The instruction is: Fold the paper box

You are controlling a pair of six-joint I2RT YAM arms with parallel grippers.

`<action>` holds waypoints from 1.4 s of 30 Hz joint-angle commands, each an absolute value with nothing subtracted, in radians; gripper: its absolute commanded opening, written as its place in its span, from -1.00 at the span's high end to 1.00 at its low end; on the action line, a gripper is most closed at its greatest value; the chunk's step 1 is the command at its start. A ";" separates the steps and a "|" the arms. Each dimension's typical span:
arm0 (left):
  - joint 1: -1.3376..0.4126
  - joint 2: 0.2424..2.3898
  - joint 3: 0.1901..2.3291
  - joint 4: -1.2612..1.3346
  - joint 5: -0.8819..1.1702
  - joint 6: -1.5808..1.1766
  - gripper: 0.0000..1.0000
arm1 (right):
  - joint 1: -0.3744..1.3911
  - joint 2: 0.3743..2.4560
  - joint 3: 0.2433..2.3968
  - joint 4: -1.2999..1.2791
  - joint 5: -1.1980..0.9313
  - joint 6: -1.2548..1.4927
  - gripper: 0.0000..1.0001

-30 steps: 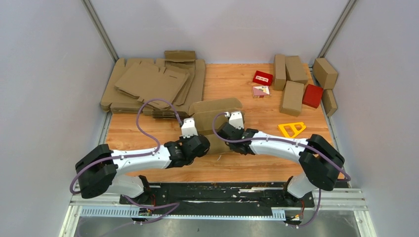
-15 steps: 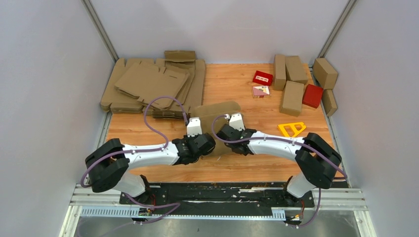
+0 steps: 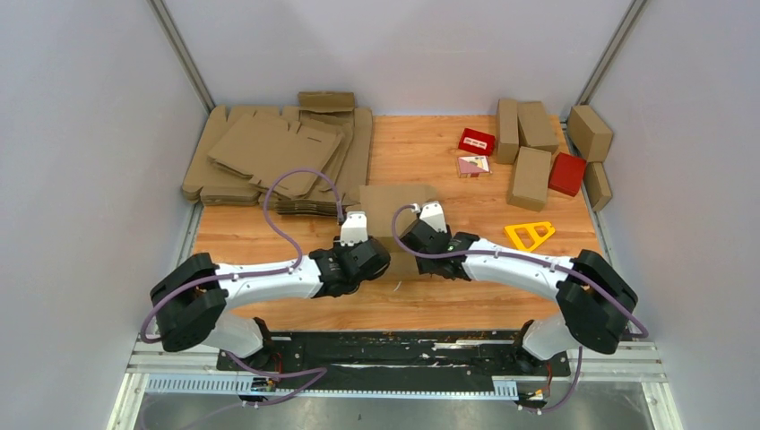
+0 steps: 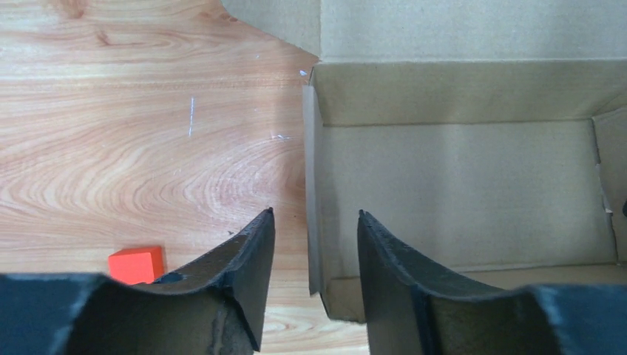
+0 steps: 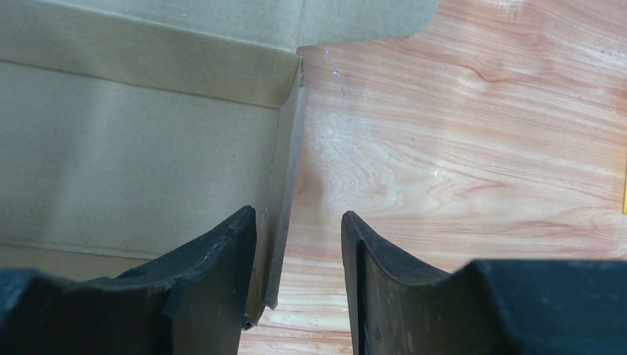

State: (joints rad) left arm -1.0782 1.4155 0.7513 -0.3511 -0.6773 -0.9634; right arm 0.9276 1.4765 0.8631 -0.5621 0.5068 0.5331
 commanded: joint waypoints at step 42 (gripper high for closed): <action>-0.575 1.424 0.921 -0.169 -0.157 -0.476 -0.36 | 0.901 1.414 0.762 -0.437 0.374 0.444 0.26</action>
State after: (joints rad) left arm -0.5991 1.3766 0.8543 -0.1745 -0.1951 -0.5095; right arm 0.9054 1.4372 0.7654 -0.4702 0.3813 0.4606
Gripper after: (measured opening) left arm 0.702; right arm 0.371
